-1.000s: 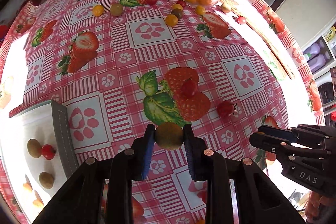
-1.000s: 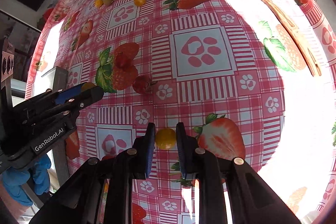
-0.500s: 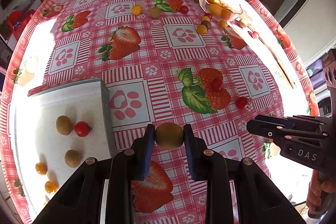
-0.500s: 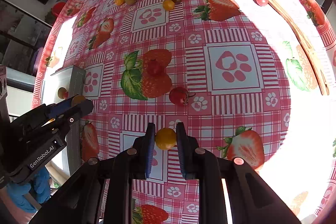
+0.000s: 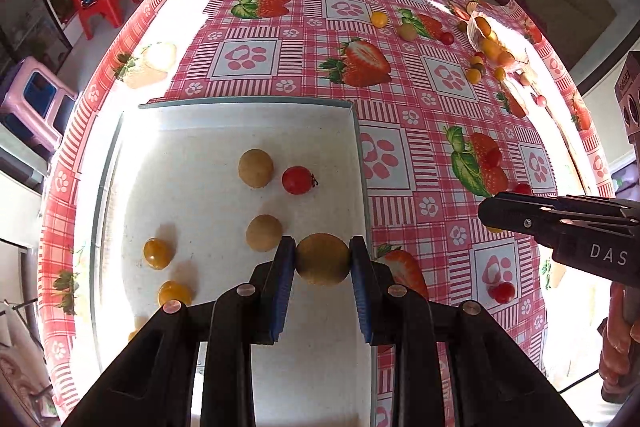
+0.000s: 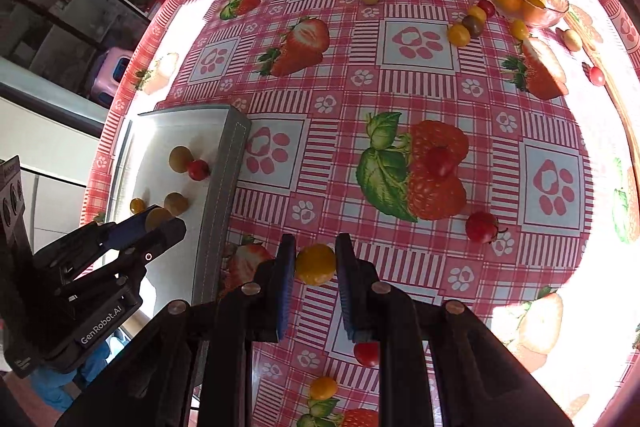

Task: Organize fruits
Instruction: 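Carry both held fruits over the white tray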

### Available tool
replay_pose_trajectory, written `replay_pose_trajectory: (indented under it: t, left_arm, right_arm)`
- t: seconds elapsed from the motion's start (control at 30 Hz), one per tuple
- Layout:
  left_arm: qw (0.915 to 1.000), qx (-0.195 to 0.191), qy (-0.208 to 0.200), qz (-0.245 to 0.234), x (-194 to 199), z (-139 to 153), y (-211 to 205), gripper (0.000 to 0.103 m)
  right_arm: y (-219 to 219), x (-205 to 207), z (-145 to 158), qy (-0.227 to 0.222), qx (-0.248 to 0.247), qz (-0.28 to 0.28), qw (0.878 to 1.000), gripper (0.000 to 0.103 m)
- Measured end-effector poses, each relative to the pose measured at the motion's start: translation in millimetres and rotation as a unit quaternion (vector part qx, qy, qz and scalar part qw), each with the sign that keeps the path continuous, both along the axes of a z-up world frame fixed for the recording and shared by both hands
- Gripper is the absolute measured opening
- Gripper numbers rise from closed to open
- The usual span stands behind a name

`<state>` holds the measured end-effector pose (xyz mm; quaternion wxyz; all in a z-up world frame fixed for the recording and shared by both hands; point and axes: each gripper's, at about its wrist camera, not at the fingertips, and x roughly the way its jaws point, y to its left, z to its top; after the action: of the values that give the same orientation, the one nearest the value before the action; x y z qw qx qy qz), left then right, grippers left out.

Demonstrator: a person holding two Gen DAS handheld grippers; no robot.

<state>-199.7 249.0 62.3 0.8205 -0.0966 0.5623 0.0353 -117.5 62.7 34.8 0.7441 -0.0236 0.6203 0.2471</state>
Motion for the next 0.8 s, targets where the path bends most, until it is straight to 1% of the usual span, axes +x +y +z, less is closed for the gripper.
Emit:
replay_pose_trajectory:
  t: [0.23, 0.4, 0.6, 0.8]
  left_arm:
    - [0.9985, 0.007, 0.01, 0.053, -34, -7, 37, 0.029]
    - [0.9959, 0.012, 0.026, 0.086, -60, -18, 59, 0.029]
    - [0.993, 0.027, 0.04, 0.108, -82, -32, 74, 0.029]
    - [0.9913, 0.029, 0.049, 0.119, -91, -44, 80, 0.029]
  right_arm:
    - [58, -10, -1, 0.002, 0.006, 0.062, 0.998, 0.022]
    - [95, -23, -5, 0.007, 0.008, 0.103, 0.995, 0.022]
    - [133, -40, -17, 0.017, 0.005, 0.146, 0.989, 0.022]
    - [160, -51, -33, 0.029, -0.004, 0.171, 0.985, 0.022]
